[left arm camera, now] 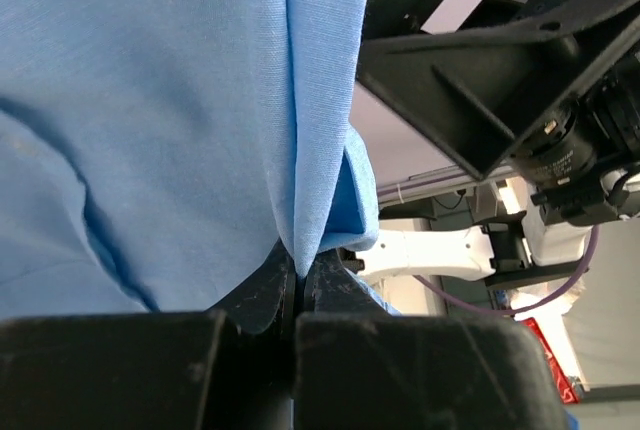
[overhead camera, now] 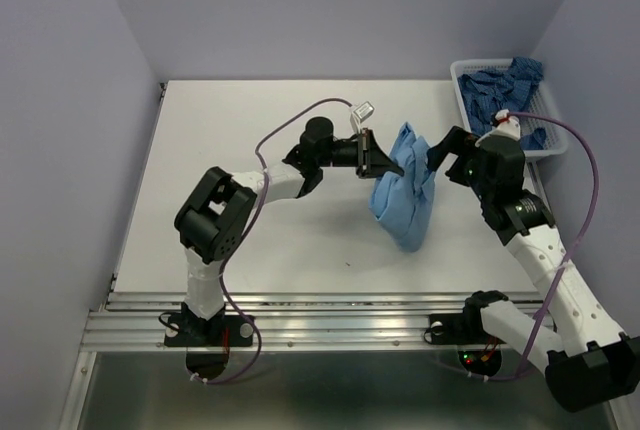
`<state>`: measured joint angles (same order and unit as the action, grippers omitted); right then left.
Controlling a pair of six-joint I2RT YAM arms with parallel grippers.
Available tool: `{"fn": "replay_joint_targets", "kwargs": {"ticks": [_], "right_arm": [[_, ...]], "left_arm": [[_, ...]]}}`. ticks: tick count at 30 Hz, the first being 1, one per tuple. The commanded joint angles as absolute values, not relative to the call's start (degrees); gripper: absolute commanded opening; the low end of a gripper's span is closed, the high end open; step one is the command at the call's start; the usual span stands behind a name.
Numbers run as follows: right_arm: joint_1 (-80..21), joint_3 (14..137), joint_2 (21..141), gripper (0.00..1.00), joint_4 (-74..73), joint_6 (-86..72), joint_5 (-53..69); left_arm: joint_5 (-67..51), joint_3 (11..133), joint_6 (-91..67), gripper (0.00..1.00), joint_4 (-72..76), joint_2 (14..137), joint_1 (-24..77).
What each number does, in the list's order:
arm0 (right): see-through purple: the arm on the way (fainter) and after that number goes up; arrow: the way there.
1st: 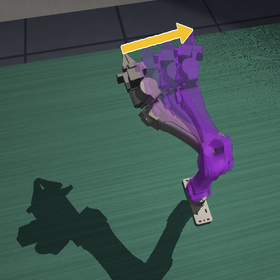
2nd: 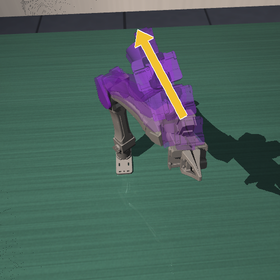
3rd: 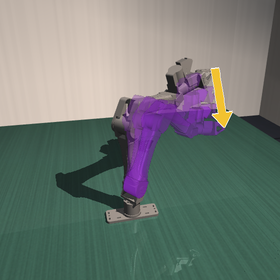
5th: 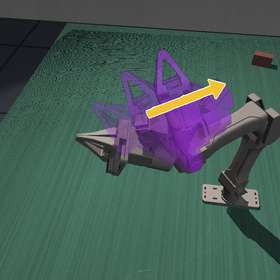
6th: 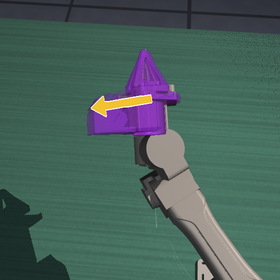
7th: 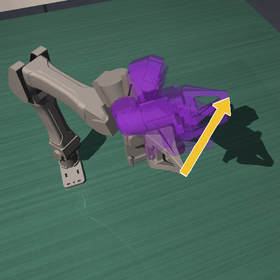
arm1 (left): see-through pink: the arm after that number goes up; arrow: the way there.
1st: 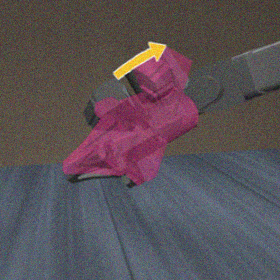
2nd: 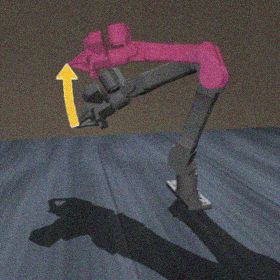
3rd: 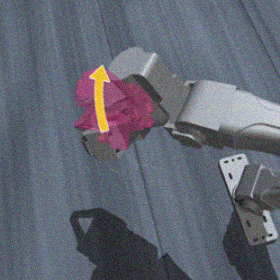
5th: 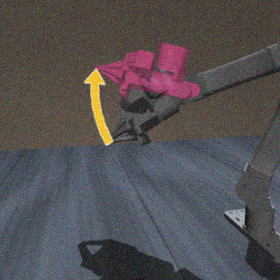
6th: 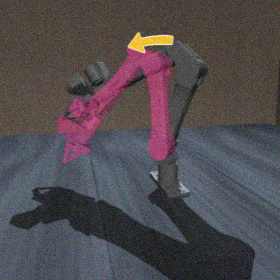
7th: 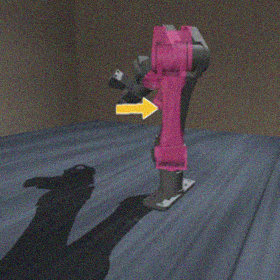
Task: Fold and stack the long sleeve shirts
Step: Fold the shirt
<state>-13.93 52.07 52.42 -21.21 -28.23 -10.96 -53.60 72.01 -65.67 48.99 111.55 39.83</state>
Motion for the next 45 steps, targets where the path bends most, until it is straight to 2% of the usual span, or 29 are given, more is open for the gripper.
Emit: {"fn": "replay_joint_targets", "kwargs": {"ticks": [1,9,15,16,18,23,27,28,29,30,31,32,36,37,43,45], "right_arm": [[-14.15,55.02,53.52,1.0,-20.65,-27.68,-10.82],[-14.15,55.63,56.51,1.0,-20.22,-27.77,-8.44],[-14.15,56.16,58.88,1.0,-18.98,-27.6,-6.51],[-14.15,56.34,59.32,1.0,-18.98,-27.34,-6.24],[-14.15,56.51,60.03,1.0,-18.98,-27.33,-5.89],[-14.15,56.78,61.61,1.0,-18.72,-26.89,-4.92],[-14.15,56.95,62.23,1.0,-18.02,-26.81,-4.31],[-14.15,56.87,62.23,1.0,-17.84,-26.81,-4.13],[-14.15,56.87,62.14,1.0,-17.75,-26.81,-3.96],[-14.15,56.78,62.14,1.0,-17.58,-26.55,-3.78],[-14.15,56.78,62.14,1.0,-17.58,-26.37,-3.69],[-14.15,57.04,62.23,1.0,-17.58,-26.37,-3.34],[-14.15,56.95,62.05,1.0,-17.67,-26.28,-1.85],[-14.15,56.95,61.88,1.0,-17.58,-26.28,-1.24],[-14.15,54.16,63.19,1.0,-16.61,-24.25,8.16],[-14.15,51.09,63.63,1.0,-15.56,-24.69,11.93]], "left_arm": [[-56.42,65.16,-64.69,0.0,56.34,105.83,35.25],[-63.09,55.02,-54.8,0.0,51.17,104.59,23.83],[-63.9,60.28,-31.07,0.0,21.41,110.29,19.87],[-59.46,62.21,-21.98,0.0,8.22,111.26,19.69],[-53.38,66.96,-16.02,0.0,-1.19,112.85,19.51],[-46.59,68.46,-16.18,0.0,-2.89,109.52,17.58],[-38.61,72.42,-13.62,0.0,-11.14,108.64,16.52],[-34.67,72.51,-14.06,0.02,-12.99,108.28,16.44],[-33.67,72.68,-13.89,0.11,-13.79,107.76,16.44],[-30.09,72.77,-13.89,0.4,-15.19,107.41,16.35],[-27.71,73.38,-14.06,0.81,-16.42,106.71,16.35],[-26.03,73.74,-14.24,0.99,-17.13,106.26,16.17],[-16.11,77.86,-16.26,0.99,-22.66,103.63,14.85],[-7.47,81.26,-18.0,0.99,-26.85,102.67,14.77],[18.4,92.8,-24.42,0.99,-43.9,100.73,14.77],[19.95,95.62,-26.28,0.99,-46.48,99.94,14.77]]}}
